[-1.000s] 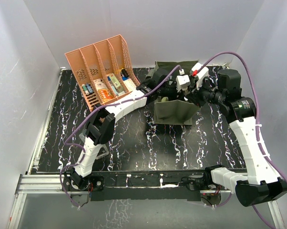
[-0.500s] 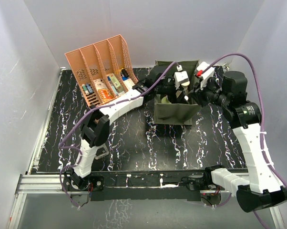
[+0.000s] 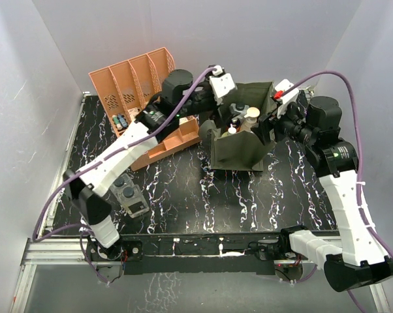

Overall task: Place the personal care products into the canvas bag
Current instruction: Pick up the care product from the center of the board.

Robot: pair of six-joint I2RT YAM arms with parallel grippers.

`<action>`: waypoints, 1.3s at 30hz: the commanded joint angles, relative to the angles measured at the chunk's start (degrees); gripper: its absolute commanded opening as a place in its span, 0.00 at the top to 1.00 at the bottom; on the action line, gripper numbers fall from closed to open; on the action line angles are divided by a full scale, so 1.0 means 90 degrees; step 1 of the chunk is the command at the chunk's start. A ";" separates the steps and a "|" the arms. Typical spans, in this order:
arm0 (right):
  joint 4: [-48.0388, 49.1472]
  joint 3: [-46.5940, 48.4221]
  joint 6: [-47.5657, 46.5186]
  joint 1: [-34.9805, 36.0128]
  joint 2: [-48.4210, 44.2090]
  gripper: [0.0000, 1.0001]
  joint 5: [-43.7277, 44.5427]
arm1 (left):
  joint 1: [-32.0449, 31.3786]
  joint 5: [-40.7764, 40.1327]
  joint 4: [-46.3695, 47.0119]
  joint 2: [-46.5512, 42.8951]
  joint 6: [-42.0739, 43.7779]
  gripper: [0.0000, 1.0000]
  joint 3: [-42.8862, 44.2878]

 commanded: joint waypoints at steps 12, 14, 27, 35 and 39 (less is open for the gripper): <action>0.0647 -0.0399 0.0175 0.0037 0.0559 0.15 -0.0475 | 0.1571 -0.1428 -0.4620 -0.3463 0.1236 0.04 -0.2228; 0.0694 -0.0430 0.0205 0.0050 0.0632 0.15 -0.0493 | 0.1868 -0.1440 -0.5060 -0.3554 0.1103 0.05 -0.2227; 0.0778 -0.0500 0.0208 0.0182 0.0875 0.17 -0.0679 | 0.2656 -0.2313 -0.7435 -0.4012 0.0954 0.07 -0.3017; 0.0866 -0.0573 0.0286 0.0258 0.0902 0.17 -0.0764 | 0.3164 -0.2259 -0.7609 -0.3547 0.0750 0.08 -0.3020; 0.0882 -0.0574 0.0286 0.0264 0.0867 0.17 -0.0728 | 0.3517 -0.2152 -0.7546 -0.3408 0.0942 0.08 -0.3009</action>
